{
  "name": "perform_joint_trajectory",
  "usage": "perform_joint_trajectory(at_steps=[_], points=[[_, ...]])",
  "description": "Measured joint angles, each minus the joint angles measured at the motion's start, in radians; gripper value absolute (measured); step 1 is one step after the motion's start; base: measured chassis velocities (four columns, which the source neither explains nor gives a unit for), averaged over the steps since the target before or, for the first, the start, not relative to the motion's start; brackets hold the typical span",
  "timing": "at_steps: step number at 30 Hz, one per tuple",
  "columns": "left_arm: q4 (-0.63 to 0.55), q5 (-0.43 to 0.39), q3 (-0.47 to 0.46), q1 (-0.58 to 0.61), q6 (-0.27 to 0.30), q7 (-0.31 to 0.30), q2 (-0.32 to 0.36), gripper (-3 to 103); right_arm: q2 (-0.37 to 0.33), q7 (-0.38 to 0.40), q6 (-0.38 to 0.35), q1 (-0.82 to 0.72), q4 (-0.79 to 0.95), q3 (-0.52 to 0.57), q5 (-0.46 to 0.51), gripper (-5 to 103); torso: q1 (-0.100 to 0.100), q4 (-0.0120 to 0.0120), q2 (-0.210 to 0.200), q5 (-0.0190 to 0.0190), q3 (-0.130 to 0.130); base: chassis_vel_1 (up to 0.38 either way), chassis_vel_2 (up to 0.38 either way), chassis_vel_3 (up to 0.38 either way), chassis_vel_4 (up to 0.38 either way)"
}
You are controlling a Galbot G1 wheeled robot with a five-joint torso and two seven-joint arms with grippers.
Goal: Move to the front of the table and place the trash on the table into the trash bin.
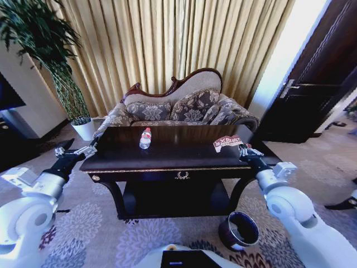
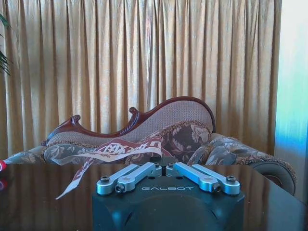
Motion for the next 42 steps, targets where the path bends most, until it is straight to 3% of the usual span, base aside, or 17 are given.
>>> perform_joint_trajectory(at_steps=[30, 37, 42], points=[[-0.011, 0.004, -0.001, 0.019, -0.003, 0.004, -0.013, 100, 0.029, 0.033, 0.014, -0.010, -0.039, -0.054, -0.057, 0, 0.000, -0.0001, 0.000, 0.0000, 0.000, 0.087, -0.082, -0.080, 0.082], [-0.017, 0.023, -0.011, 0.032, 0.015, 0.003, -0.013, 100, 0.057, 0.031, 0.039, -0.017, -0.063, -0.081, -0.078, 0, 0.000, 0.0000, 0.000, -0.0001, 0.000, 0.088, -0.080, -0.085, 0.081], [-0.020, 0.025, -0.006, 0.032, 0.015, 0.004, -0.021, 100, 0.100, 0.028, 0.037, -0.029, -0.178, -0.124, -0.098, 0, 0.000, -0.0001, 0.000, 0.0000, 0.000, 0.010, -0.010, -0.007, 0.007]])
